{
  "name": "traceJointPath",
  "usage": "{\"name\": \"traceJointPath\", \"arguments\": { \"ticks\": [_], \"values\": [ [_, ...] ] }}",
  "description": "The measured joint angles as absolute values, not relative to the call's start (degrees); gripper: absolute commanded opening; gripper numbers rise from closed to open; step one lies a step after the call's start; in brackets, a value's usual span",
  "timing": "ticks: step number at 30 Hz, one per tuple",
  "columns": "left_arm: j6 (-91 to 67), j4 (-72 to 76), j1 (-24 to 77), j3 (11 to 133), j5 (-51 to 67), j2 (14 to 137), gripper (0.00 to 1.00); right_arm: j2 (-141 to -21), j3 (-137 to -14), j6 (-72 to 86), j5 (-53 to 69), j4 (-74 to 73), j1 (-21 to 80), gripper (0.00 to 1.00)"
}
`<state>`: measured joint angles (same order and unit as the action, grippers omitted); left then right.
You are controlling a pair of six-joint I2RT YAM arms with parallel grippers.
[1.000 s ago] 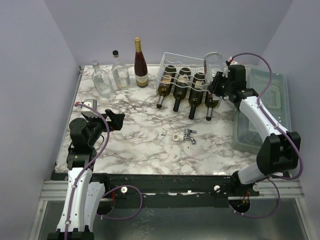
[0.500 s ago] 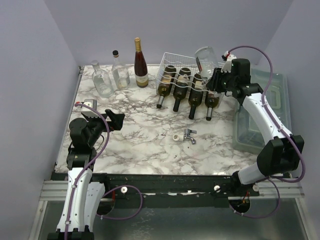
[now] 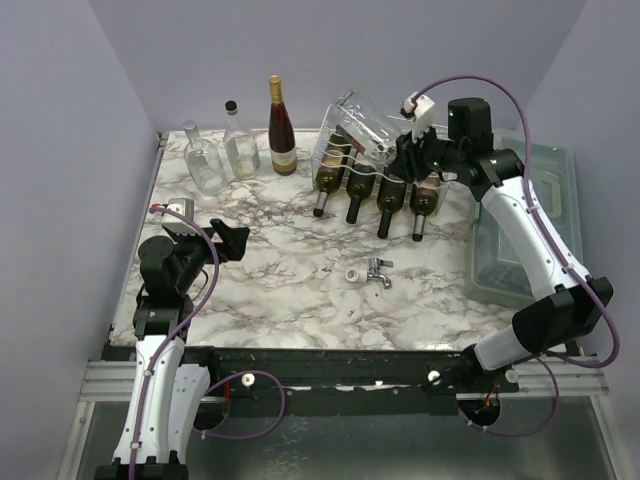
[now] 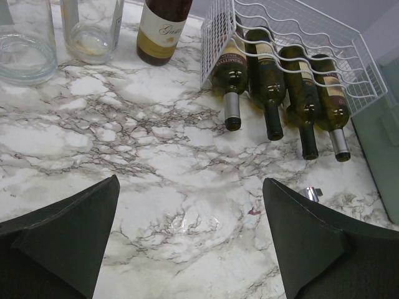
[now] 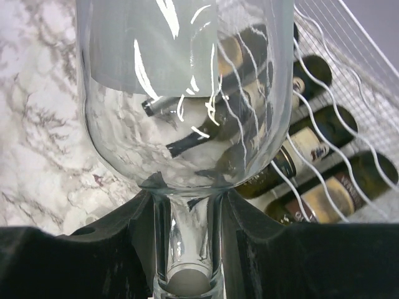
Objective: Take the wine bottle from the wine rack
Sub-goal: Pick up the wine bottle from the wine rack, then place the wine bottle at the center of the board.
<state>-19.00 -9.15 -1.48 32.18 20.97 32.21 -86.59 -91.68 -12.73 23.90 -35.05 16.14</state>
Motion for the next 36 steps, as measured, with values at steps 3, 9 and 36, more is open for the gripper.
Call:
{"name": "traceJointPath", "arguments": {
  "ticks": [3, 9, 36],
  "values": [
    [-18.98, -9.15, -1.48, 32.18, 20.97, 32.21, 0.99, -86.91, -94.39, -19.16, 25.82, -38.11, 18.5, 0.0],
    [-18.94, -9.15, -1.48, 32.18, 20.97, 32.18, 0.99, -89.27, -99.48, -32.86, 26.59, -46.0, 26.96, 0.0],
    [-18.72, -9.15, -1.48, 32.18, 20.97, 32.01, 0.99, -96.55, -104.86, -76.18, 1.5, -66.13, 53.32, 0.0]
  ]
}}
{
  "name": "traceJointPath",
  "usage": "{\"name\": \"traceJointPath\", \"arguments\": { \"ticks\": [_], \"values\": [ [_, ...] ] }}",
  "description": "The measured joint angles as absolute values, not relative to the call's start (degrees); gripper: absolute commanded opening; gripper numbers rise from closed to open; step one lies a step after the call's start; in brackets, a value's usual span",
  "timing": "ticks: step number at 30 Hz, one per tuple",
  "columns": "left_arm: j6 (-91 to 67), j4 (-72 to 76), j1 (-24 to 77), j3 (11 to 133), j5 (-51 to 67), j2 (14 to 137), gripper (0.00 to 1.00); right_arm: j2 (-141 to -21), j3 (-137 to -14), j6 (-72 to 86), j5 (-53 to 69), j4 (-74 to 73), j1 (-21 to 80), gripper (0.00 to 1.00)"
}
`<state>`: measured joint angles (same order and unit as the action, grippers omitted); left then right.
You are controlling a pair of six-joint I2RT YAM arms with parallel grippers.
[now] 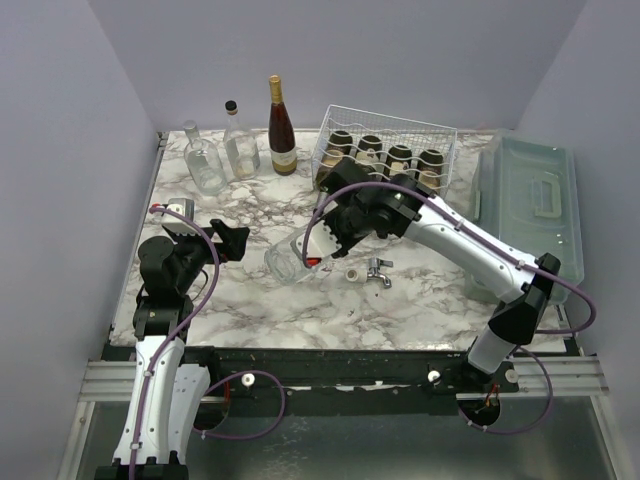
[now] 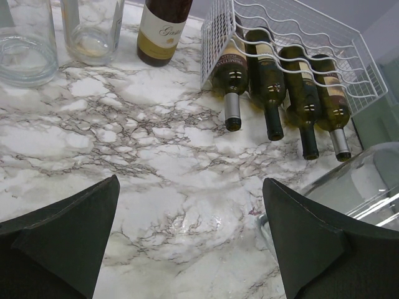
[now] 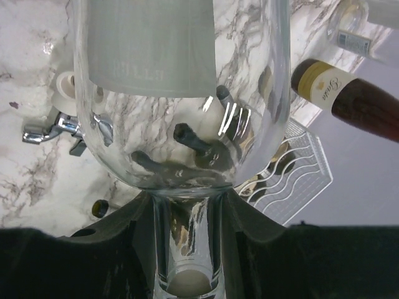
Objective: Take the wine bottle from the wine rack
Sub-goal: Place the wine bottle at the center of the board.
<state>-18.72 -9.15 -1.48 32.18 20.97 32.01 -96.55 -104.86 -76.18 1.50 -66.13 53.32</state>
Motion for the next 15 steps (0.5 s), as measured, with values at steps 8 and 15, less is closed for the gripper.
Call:
{"name": "traceJointPath", "arguments": {
  "ticks": [8, 15],
  "values": [
    [-18.74, -9.15, -1.48, 32.18, 20.99, 31.97, 0.99, -96.55, -98.63, -85.69, -7.68, -63.11, 59.18, 0.0],
    [-18.76, -9.15, -1.48, 32.18, 21.02, 31.77, 0.99, -96.44, -89.67, -95.7, -16.08, -56.23, 63.4, 0.0]
  ]
}}
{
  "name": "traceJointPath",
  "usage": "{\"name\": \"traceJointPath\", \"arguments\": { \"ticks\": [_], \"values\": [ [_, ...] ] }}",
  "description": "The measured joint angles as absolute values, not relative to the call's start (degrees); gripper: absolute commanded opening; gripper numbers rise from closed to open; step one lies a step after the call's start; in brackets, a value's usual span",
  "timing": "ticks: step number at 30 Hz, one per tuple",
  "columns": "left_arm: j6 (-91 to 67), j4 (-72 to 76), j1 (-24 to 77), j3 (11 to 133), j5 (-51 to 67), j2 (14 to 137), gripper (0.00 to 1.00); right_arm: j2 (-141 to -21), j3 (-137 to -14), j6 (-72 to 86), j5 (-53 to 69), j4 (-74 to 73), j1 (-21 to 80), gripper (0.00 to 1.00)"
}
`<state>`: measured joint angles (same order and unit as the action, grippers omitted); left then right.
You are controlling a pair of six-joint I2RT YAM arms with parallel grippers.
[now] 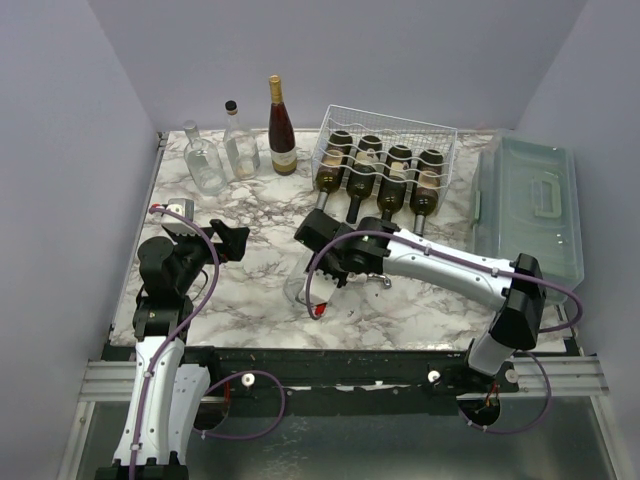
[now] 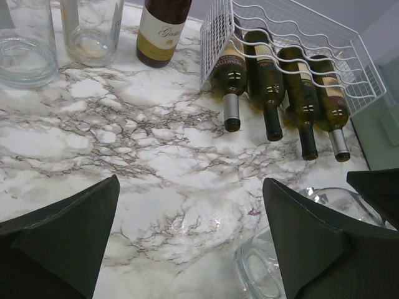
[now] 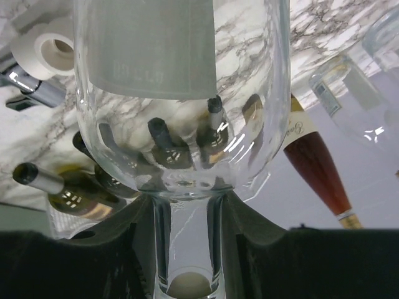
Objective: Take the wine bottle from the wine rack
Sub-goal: Place the wine bottle at the center of the board.
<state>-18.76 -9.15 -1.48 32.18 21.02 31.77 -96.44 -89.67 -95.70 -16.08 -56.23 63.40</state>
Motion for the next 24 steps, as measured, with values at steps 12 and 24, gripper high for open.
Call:
{"name": "traceJointPath", "arguments": {
  "ticks": [12, 24],
  "values": [
    [-18.79, -9.13, -1.48, 32.18, 21.47, 31.68, 0.99, -94.76, -82.46, -112.09, -24.12, -47.79, 66.13, 0.0],
    [-18.79, -9.13, -1.48, 32.18, 21.63, 31.59, 0.99, -94.72, -81.17, -118.56, -26.55, -44.99, 66.39, 0.0]
  ]
}}
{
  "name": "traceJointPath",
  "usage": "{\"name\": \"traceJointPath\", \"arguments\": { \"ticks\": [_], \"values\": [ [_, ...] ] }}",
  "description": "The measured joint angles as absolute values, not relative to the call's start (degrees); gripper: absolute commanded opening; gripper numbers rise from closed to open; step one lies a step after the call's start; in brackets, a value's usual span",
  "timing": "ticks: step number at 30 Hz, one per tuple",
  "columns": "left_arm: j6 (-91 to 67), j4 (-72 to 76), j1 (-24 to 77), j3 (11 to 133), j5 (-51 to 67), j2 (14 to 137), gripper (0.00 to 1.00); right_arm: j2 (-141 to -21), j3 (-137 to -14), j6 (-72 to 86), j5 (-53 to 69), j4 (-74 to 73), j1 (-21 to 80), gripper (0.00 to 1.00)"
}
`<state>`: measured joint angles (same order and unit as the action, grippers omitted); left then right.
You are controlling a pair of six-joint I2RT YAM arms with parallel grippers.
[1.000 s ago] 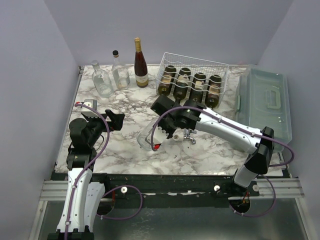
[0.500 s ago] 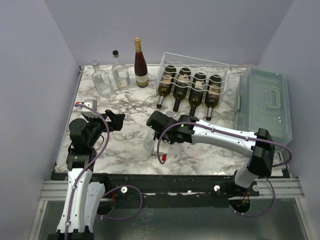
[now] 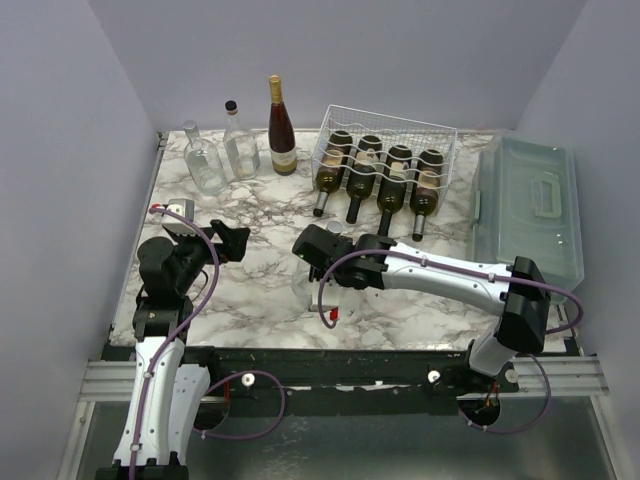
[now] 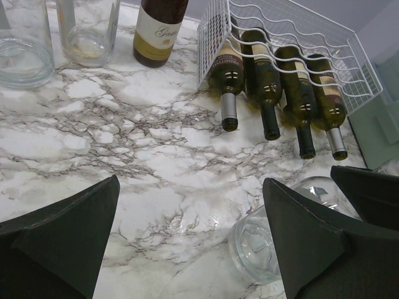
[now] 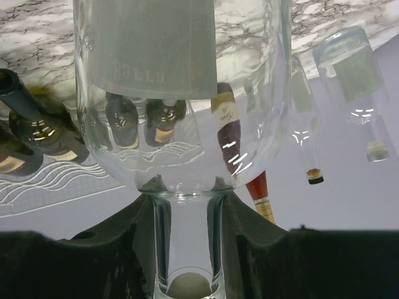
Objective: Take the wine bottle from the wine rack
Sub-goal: Place the wine bottle at the center of the board.
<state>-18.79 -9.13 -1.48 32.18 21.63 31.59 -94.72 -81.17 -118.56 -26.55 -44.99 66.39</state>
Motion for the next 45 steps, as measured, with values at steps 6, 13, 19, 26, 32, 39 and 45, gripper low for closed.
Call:
{"name": "traceJointPath", "arguments": {
  "ticks": [6, 13, 19, 26, 32, 39, 45],
  "values": [
    [-18.79, -9.13, -1.48, 32.18, 21.65, 31.59, 0.99, -94.7, -79.29, -118.93, -27.07, -43.31, 66.39, 0.01],
    [-18.81, -9.13, -1.48, 32.18, 21.67, 31.51, 0.99, -94.7, -79.15, -119.07, -27.62, -43.27, 66.39, 0.04],
    [-18.81, -9.13, -1.48, 32.18, 21.69, 31.48, 0.99, -94.7, -78.46, -119.07, -27.81, -42.85, 66.39, 0.09],
    [-18.81, -9.13, -1.48, 32.18, 21.74, 31.48, 0.99, -94.72, -77.47, -119.2, -28.38, -42.5, 66.83, 0.24],
    [-18.83, -9.13, -1.48, 32.18, 21.91, 31.44, 0.99, -94.76, -77.3, -119.2, -28.91, -42.48, 67.37, 0.4],
    [-18.83, -9.13, -1.48, 32.18, 22.13, 31.44, 0.99, -95.07, -77.52, -119.24, -30.17, -41.01, 68.64, 0.49],
    [-18.83, -9.13, -1.48, 32.18, 22.24, 31.4, 0.99, -95.24, -77.78, -119.2, -30.72, -39.7, 69.45, 0.62]
  ]
}}
